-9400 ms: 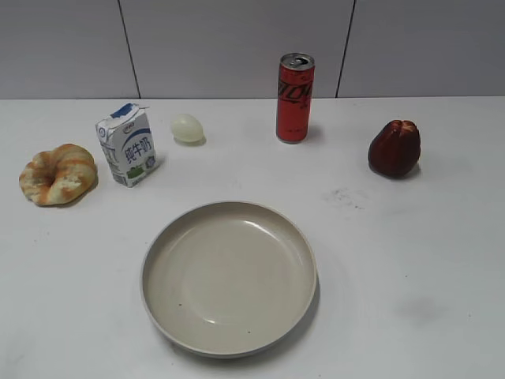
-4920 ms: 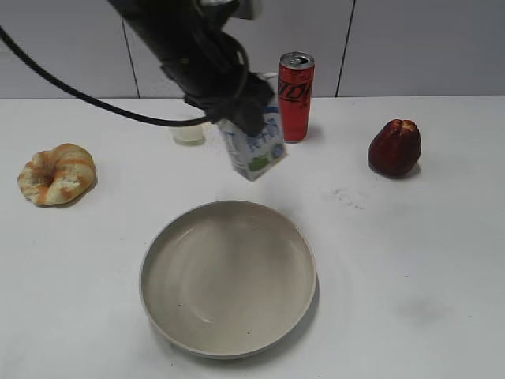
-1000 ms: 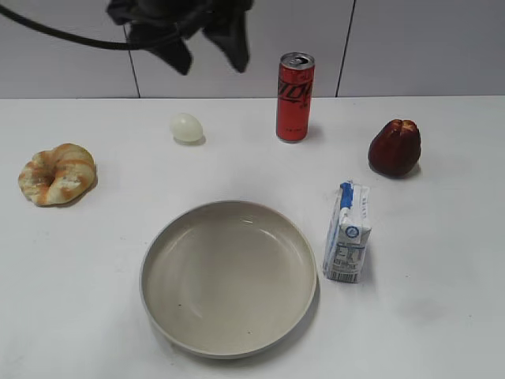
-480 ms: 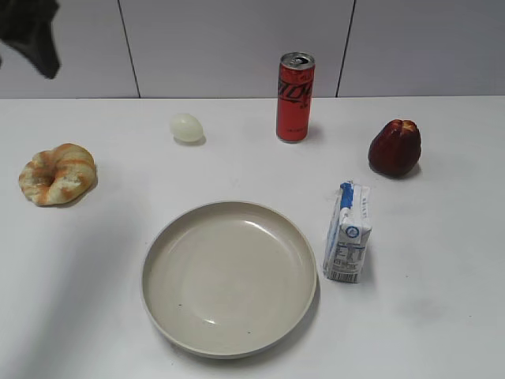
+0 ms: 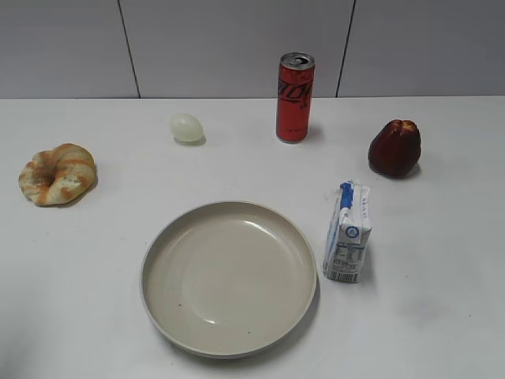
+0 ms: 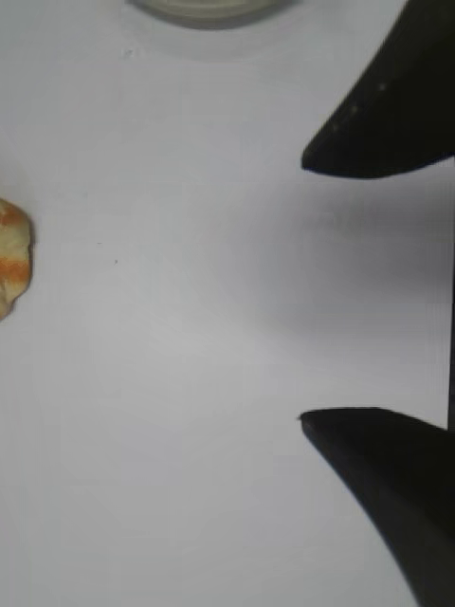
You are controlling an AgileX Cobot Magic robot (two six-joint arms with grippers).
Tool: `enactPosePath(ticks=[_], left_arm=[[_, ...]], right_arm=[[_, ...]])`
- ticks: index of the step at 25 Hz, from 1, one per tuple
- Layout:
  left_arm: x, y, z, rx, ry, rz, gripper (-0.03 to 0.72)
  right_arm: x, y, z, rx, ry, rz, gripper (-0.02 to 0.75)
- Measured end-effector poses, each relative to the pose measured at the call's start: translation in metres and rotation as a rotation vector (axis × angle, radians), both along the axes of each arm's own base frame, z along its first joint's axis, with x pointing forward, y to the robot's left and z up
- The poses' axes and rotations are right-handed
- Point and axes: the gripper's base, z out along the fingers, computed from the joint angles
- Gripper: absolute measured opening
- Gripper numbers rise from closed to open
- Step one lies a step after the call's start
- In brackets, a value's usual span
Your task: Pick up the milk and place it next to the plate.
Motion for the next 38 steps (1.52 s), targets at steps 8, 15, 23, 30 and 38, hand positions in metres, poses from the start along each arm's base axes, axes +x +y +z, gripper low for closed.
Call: enactPosePath(ticks=[8, 15, 23, 30, 38], left_arm=[[-0.085, 0.008, -0.014, 0.025, -0.231, -0.037, 0.567], [-0.119, 0.01, -0.04, 0.039, -0.391, -0.081, 0.567], [-0.124, 0.007, -0.051, 0.03, -0.346, -0.135, 0.561], [-0.125, 0.005, -0.051, 0.024, -0.35, -0.177, 0.558], [-0.129, 0.005, -0.05, 0.021, -0.382, -0.178, 0.554]], right_arm=[[0.0, 0.0, 0.0, 0.0, 0.0, 0.0, 0.463], [0.0, 0.0, 0.0, 0.0, 0.0, 0.0, 0.463], [0.0, 0.0, 0.0, 0.0, 0.0, 0.0, 0.463], [0.0, 0.0, 0.0, 0.0, 0.0, 0.0, 0.463], [0.0, 0.0, 0.0, 0.0, 0.0, 0.0, 0.463]])
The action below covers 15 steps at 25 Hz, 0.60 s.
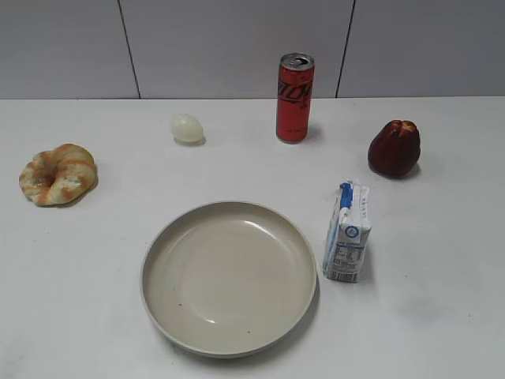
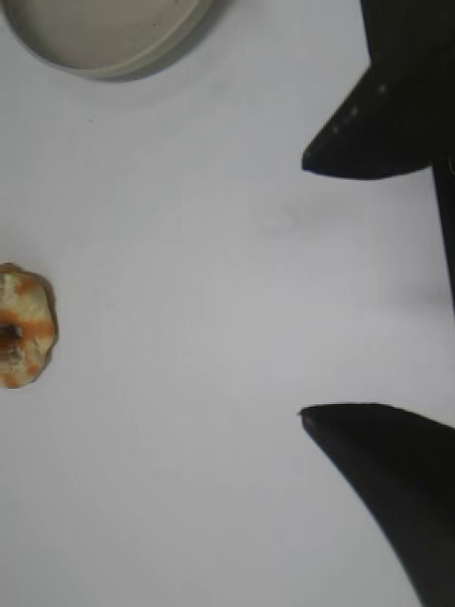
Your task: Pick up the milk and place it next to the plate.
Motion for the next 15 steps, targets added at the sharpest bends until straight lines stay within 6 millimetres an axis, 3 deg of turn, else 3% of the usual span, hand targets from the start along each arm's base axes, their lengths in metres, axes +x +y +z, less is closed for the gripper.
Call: enactPosePath(ticks=[10, 15], left_arm=[[-0.035, 0.003, 0.004, -0.02, -0.23, 0.001, 0.554], [-0.038, 0.003, 0.004, -0.02, -0.248, 0.007, 0.554]], right_arm=[[0.0, 0.0, 0.0, 0.0, 0.0, 0.0, 0.463], [0.0, 0.0, 0.0, 0.0, 0.0, 0.0, 0.463]])
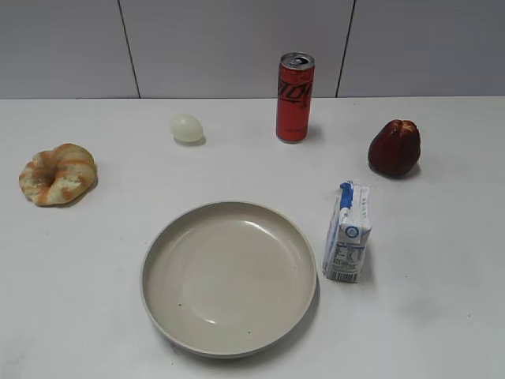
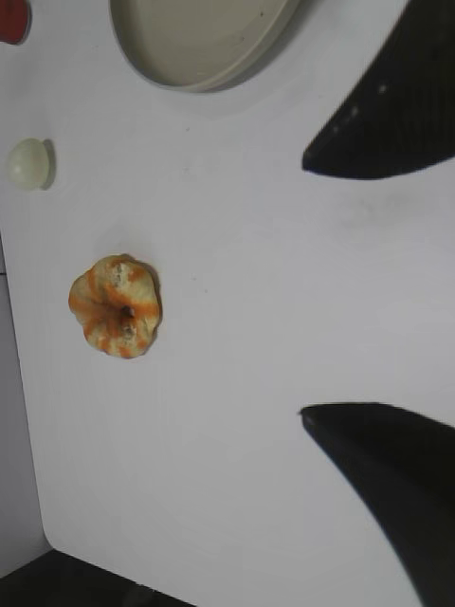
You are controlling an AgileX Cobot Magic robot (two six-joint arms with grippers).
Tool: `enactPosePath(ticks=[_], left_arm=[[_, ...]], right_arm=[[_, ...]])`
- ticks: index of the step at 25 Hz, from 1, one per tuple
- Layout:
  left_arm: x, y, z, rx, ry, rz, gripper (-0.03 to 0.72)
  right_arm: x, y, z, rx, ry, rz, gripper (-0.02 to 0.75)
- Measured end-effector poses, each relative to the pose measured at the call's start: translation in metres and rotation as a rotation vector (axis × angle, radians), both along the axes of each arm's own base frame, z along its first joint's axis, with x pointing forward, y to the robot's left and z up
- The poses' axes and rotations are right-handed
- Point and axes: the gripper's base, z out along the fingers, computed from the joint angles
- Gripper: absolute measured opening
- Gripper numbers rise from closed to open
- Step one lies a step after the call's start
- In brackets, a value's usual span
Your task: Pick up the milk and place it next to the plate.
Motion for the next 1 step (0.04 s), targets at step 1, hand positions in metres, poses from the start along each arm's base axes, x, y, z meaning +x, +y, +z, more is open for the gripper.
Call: enactPosePath(ticks=[1], left_arm=[[0.0, 0.0, 0.0, 0.0, 0.0, 0.0, 0.554]], right_arm=[[0.0, 0.0, 0.0, 0.0, 0.0, 0.0, 0.463]])
